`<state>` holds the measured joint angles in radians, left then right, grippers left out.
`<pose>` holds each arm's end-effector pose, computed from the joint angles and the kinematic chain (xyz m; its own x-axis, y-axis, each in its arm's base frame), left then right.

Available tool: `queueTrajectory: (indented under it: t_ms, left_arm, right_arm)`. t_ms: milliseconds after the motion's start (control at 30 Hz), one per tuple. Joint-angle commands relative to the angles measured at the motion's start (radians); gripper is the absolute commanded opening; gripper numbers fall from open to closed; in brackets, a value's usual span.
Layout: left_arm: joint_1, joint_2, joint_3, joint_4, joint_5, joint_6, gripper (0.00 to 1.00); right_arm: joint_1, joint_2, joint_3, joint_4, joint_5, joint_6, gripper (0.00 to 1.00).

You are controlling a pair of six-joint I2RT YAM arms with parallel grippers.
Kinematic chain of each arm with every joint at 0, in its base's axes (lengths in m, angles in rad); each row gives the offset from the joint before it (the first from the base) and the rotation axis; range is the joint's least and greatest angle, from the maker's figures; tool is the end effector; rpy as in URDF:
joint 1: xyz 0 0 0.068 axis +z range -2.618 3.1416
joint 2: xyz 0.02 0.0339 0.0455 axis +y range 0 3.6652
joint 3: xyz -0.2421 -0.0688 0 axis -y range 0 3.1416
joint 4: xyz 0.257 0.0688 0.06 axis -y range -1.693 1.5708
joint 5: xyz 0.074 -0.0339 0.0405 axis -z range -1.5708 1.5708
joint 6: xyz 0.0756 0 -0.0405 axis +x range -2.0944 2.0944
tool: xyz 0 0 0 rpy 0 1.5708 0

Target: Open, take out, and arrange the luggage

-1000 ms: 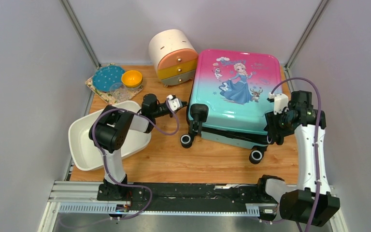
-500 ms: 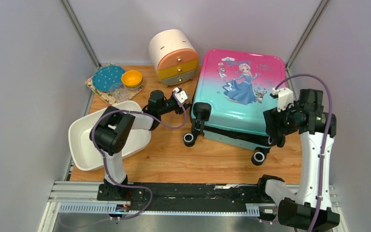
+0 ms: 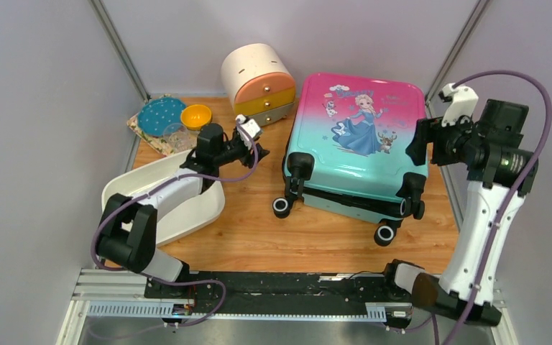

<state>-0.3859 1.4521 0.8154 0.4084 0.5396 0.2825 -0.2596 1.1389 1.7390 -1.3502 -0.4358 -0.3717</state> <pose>0.3272 -0.1748 0.2179 0.0179 0.2509 -0.9679 0.8138 0.5587 0.1599 0.2026 -0.0208 0.4309 -0.5900 -0.1840 -0.7862 -0.3006 0.9537 0.0024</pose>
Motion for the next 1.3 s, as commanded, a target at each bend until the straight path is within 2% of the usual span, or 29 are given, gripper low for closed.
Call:
queueTrajectory:
  t_ms: [0,33,67,133,233,367,500,633,733,867,900,933,1000,1100,1167,1267]
  left_arm:
    - [-0.001,0.086,0.215,-0.262,-0.095,-0.153,0.63]
    - [-0.001,0.135,0.294,-0.288,-0.099,-0.169,0.63]
    - [-0.004,0.16,0.327,-0.31,-0.104,-0.184,0.61]
    - [-0.013,0.226,0.407,-0.321,-0.11,-0.216,0.61]
    - [-0.051,0.313,0.499,-0.319,-0.144,-0.206,0.61]
    - [-0.114,0.457,0.669,-0.351,-0.184,-0.195,0.61]
    - [-0.175,0.638,0.826,-0.342,-0.107,-0.178,0.62]
    - [-0.244,0.769,1.012,-0.364,0.022,-0.151,0.64]
    - [-0.271,0.833,1.125,-0.385,0.036,-0.137,0.66]
    - [-0.207,0.76,1.073,-0.355,-0.042,-0.16,0.71]
    - [-0.185,0.693,1.014,-0.343,-0.049,-0.169,0.72]
    - [-0.167,0.657,0.989,-0.338,-0.059,-0.18,0.77]
    - [-0.107,0.549,0.928,-0.353,-0.091,-0.18,0.79]
    - [-0.021,0.408,0.865,-0.404,-0.165,-0.193,0.79]
    - [0.014,0.346,0.829,-0.505,-0.187,-0.244,0.79]
    - [0.065,0.197,0.67,-0.568,-0.175,-0.325,0.79]
  right_arm:
    - [-0.193,0.174,0.063,0.056,-0.004,0.076,0.72]
    - [-0.223,0.233,0.097,0.054,-0.004,0.067,0.71]
    - [-0.281,0.255,0.105,0.054,-0.006,0.047,0.7]
    - [-0.322,0.292,0.094,0.08,0.028,-0.03,0.65]
    - [-0.388,0.298,-0.01,0.103,0.048,-0.168,0.58]
    - [-0.449,0.256,-0.255,0.129,-0.012,-0.355,0.52]
    - [-0.53,0.208,-0.419,0.154,-0.089,-0.562,0.47]
    - [-0.665,0.216,-0.483,0.097,-0.196,-0.778,0.47]
    - [-0.69,0.217,-0.538,0.068,-0.225,-0.924,0.45]
    - [-0.684,0.205,-0.644,0.046,-0.313,-1.039,0.44]
    - [-0.673,0.202,-0.662,0.045,-0.322,-1.061,0.44]
    - [-0.649,0.194,-0.683,0.034,-0.328,-1.075,0.43]
    - [-0.623,0.174,-0.74,0.031,-0.337,-1.092,0.43]
    - [-0.551,0.141,-0.794,0.034,-0.348,-1.072,0.43]
    - [-0.498,0.121,-0.811,0.023,-0.382,-1.066,0.43]
    - [-0.399,0.075,-0.819,0.022,-0.409,-1.017,0.42]
